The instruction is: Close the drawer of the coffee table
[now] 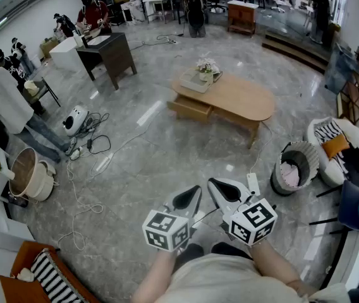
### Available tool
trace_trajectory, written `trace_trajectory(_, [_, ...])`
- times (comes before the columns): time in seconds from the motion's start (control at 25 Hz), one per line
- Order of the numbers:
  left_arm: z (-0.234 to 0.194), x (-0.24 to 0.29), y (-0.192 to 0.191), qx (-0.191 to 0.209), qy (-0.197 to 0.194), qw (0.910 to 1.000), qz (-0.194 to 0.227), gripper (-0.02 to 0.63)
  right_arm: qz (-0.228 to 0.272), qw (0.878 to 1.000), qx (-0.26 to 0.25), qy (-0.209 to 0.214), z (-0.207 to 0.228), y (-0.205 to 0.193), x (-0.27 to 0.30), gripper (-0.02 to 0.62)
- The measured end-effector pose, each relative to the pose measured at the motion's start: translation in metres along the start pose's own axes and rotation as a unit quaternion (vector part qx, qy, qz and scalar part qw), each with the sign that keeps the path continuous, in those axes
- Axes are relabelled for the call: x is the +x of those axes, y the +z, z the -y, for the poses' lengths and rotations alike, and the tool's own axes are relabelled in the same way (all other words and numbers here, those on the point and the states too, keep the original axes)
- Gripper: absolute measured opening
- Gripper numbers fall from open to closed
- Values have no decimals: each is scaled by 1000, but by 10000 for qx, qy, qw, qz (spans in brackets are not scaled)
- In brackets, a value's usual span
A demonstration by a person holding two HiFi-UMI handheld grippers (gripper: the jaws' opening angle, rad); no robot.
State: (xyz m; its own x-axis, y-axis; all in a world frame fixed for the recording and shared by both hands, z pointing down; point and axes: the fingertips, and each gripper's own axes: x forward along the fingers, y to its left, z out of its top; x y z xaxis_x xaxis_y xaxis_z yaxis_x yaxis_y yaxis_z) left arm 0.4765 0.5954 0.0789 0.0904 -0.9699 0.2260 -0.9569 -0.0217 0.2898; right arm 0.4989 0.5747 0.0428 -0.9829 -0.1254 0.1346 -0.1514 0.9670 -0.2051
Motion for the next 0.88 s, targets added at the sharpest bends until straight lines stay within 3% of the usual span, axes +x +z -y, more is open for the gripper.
trace_trajectory(0.4, [-26,-14,6,4,2,9999,123,2,53,9999,-69,-86,-12,-1,19,2])
trace_trajectory(0.6, [-37,-30,6,50,-68,9997,222,2,327,9989,297,-156,-17,0,24,2])
trace_trajectory(0.88, [-78,-44,4,-61,122,9995,285,2,385,9971,355,-548,0,-4,31,2])
